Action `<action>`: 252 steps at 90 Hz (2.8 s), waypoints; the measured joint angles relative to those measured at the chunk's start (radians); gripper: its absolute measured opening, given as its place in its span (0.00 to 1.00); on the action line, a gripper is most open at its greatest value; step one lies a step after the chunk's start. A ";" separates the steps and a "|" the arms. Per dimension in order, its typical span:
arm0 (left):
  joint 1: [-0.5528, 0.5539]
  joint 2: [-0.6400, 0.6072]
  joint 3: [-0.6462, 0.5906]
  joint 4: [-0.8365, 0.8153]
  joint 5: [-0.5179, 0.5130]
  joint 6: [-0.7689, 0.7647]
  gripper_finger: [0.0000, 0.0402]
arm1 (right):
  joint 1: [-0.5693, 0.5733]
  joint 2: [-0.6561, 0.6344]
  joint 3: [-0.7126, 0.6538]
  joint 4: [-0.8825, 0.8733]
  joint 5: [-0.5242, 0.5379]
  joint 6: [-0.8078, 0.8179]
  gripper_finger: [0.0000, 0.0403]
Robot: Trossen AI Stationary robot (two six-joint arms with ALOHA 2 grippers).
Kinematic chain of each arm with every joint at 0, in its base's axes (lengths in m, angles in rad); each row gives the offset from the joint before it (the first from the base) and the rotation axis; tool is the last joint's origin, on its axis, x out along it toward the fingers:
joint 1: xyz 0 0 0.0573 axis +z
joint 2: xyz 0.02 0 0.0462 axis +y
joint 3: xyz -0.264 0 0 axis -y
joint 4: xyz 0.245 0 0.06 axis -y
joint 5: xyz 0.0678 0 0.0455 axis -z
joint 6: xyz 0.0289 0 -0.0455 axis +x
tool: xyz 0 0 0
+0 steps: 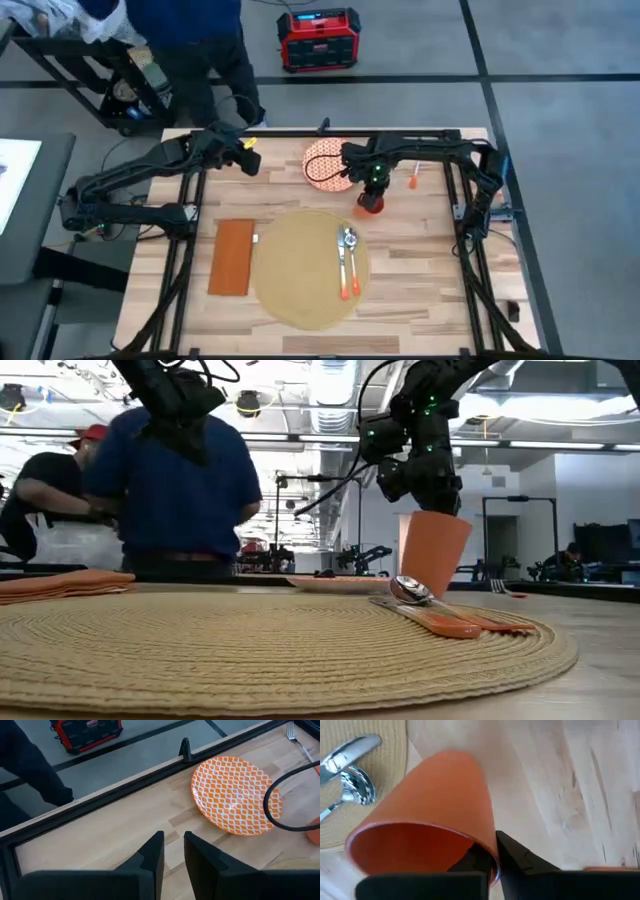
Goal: Set table place
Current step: Move the orange cup to the top of the brown placemat, then put the orange patterned plate on the brown placemat on the left side of the orange knife
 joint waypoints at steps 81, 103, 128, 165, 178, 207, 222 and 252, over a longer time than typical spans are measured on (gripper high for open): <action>0.134 0.153 0.000 0.302 0.274 -0.175 0.14 | -0.118 -0.151 0.125 0.176 0.066 -0.013 0.28; 0.248 0.474 -0.001 0.502 0.533 -0.183 0.14 | -0.318 -0.149 0.125 0.212 0.059 -0.065 0.28; 0.305 0.683 -0.002 0.703 0.751 -0.342 0.14 | -0.476 -0.119 0.125 0.317 -0.057 -0.071 0.28; 0.307 0.687 0.000 0.639 0.819 -0.326 0.14 | -0.508 0.105 0.125 0.403 -0.309 -0.046 0.28; 0.312 0.686 0.000 0.614 0.799 -0.321 0.14 | -0.504 0.156 0.125 0.407 -0.342 -0.051 0.28; 0.293 0.768 0.000 0.629 0.817 -0.335 0.14 | -0.502 0.183 0.124 0.420 -0.351 -0.068 0.28; 0.264 0.830 0.000 0.745 0.858 -0.404 0.14 | -0.522 0.183 0.124 0.354 -0.314 -0.048 0.28; 0.252 0.864 0.000 0.761 0.849 -0.467 0.14 | -0.560 0.181 0.087 0.306 -0.276 -0.040 0.28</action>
